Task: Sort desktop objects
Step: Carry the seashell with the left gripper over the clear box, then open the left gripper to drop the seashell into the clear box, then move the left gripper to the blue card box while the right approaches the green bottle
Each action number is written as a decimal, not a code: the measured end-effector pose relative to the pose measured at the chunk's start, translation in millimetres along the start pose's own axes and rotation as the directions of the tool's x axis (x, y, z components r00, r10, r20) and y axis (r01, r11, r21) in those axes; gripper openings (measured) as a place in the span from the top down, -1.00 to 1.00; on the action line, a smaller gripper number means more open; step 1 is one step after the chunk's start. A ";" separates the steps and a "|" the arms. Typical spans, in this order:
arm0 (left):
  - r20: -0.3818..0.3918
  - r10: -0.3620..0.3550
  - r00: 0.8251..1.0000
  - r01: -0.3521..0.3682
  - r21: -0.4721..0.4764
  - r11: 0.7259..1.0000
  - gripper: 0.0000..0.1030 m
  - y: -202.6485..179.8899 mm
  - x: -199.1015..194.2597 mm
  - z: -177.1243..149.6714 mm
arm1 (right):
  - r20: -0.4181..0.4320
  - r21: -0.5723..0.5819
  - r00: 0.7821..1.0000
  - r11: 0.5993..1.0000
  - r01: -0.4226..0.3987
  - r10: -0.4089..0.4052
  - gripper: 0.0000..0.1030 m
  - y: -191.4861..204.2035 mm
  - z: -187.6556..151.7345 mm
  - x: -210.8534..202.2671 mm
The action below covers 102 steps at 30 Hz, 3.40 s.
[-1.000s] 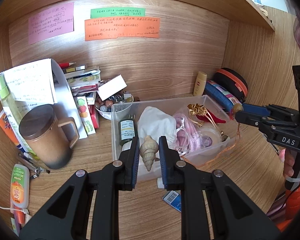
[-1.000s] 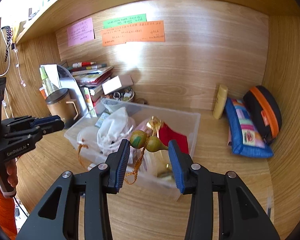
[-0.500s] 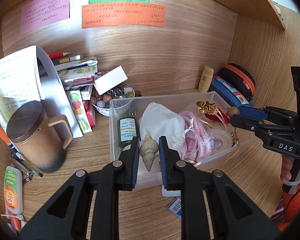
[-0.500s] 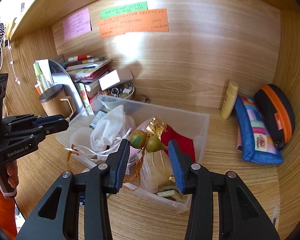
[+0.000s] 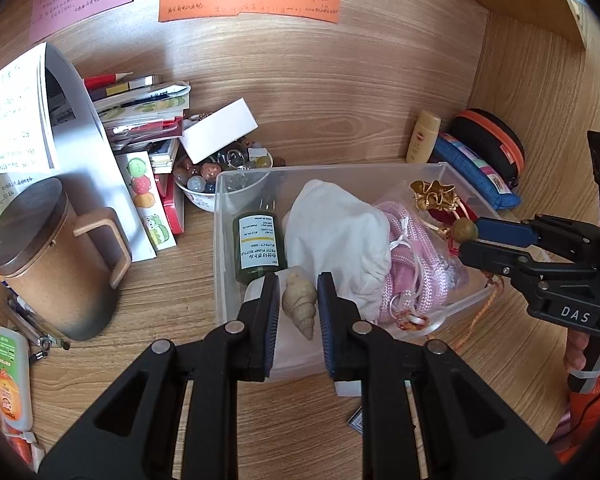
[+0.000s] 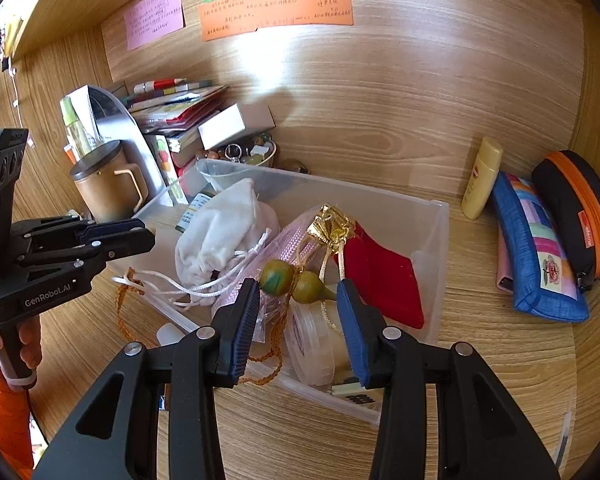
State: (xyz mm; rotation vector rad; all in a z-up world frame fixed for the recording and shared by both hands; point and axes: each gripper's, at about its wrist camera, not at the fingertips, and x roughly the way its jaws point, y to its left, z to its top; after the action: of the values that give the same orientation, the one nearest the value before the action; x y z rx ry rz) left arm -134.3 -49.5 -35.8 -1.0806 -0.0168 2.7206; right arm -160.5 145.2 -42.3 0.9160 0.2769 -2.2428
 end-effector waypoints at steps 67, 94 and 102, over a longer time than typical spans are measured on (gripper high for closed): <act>-0.051 0.024 0.998 -0.023 0.020 1.000 -0.55 -39.9 -33.7 -62.1 | 0.024 0.059 0.999 0.998 0.027 -0.028 -0.45 11.6 -55.7 -61.9; -0.164 0.008 0.986 0.010 0.109 0.994 -0.39 -61.1 4.7 -88.7 | -0.035 0.086 0.999 0.996 -0.018 0.021 -0.46 13.2 -76.5 -45.8; -0.157 0.026 0.987 -0.006 0.128 0.992 -0.02 -60.3 5.0 -86.5 | -0.052 0.079 0.998 0.996 -0.030 0.034 -0.46 17.6 -78.5 -39.5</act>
State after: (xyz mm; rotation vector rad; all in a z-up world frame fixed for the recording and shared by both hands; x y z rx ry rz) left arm -67.5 4.5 -97.0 -1.2597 0.1889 2.6004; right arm -86.4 186.2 -71.5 1.0151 0.1982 -2.2155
